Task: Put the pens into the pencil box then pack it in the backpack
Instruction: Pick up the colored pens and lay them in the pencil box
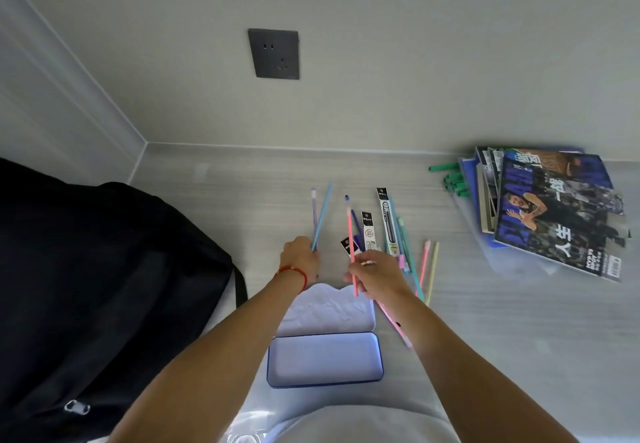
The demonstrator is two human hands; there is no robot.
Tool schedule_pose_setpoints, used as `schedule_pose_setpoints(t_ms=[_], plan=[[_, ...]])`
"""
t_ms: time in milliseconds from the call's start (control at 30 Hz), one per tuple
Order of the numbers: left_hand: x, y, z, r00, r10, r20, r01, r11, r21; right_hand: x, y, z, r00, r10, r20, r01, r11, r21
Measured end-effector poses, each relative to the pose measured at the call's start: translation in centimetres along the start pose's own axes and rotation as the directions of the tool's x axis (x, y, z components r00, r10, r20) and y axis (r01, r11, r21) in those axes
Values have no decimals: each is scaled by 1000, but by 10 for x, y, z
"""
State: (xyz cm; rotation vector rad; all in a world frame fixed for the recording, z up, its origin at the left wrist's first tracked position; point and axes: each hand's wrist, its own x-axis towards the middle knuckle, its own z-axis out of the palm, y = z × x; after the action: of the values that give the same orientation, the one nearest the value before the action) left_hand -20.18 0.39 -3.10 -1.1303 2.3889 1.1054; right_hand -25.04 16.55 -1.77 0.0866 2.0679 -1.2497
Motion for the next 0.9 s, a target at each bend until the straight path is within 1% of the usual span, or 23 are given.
schedule_pose_setpoints(t_ms=[33, 67, 100, 133, 233, 333, 400, 467, 533, 567, 633, 667, 700, 733, 800, 833, 900], plan=[[-13, 0, 1, 999, 28, 43, -19, 980, -197, -2, -1, 2, 998, -53, 31, 51, 998, 44], [-29, 1, 3, 992, 67, 103, -21, 919, -394, -5, -1, 5, 991, -122, 56, 119, 991, 55], [-46, 0, 4, 983, 107, 146, -10, 838, -545, -9, 1, 6, 978, -193, 76, 189, 980, 55], [-62, -3, 6, 978, 135, 161, 0, 765, -644, -14, 3, 6, 964, -247, 96, 242, 968, 59], [-104, -17, 14, 977, 154, 146, 17, 630, -776, -31, 15, 6, 939, -294, 178, 280, 955, 101], [-131, -31, 24, 971, 140, 195, 85, 558, -825, -48, 26, 1, 925, -269, 266, 278, 960, 4], [-144, -40, 28, 964, 138, 228, 121, 538, -834, -57, 31, -3, 896, -281, 344, 327, 941, -82], [-152, -52, 31, 962, 143, 232, 116, 554, -824, -65, 35, -4, 881, -296, 369, 388, 898, -205], [-157, -69, 30, 979, 111, 174, 72, 605, -793, -69, 43, -9, 872, -298, 388, 439, 826, -353], [-158, -79, 27, 992, 75, 101, 31, 637, -771, -70, 49, -14, 856, -307, 416, 488, 746, -453], [-159, -100, 18, 996, -5, -91, -60, 713, -699, -73, 61, -24, 797, -321, 512, 603, 478, -638], [-159, -111, 12, 984, -43, -175, -83, 755, -651, -75, 67, -28, 771, -315, 554, 637, 351, -687], [-160, -121, 6, 967, -73, -244, -87, 805, -587, -77, 73, -29, 748, -316, 583, 659, 249, -710], [-161, -130, 1, 950, -89, -298, -82, 852, -517, -77, 77, -29, 731, -314, 606, 672, 173, -720], [-164, -140, -4, 929, -80, -361, -73, 917, -391, -77, 82, -21, 711, -296, 637, 683, 78, -726], [-166, -141, -4, 930, -52, -364, -76, 941, -329, -77, 82, -17, 707, -291, 645, 686, 55, -726], [-168, -137, 1, 949, 42, -314, -114, 970, -216, -76, 81, -9, 692, -281, 664, 703, 54, -709]])
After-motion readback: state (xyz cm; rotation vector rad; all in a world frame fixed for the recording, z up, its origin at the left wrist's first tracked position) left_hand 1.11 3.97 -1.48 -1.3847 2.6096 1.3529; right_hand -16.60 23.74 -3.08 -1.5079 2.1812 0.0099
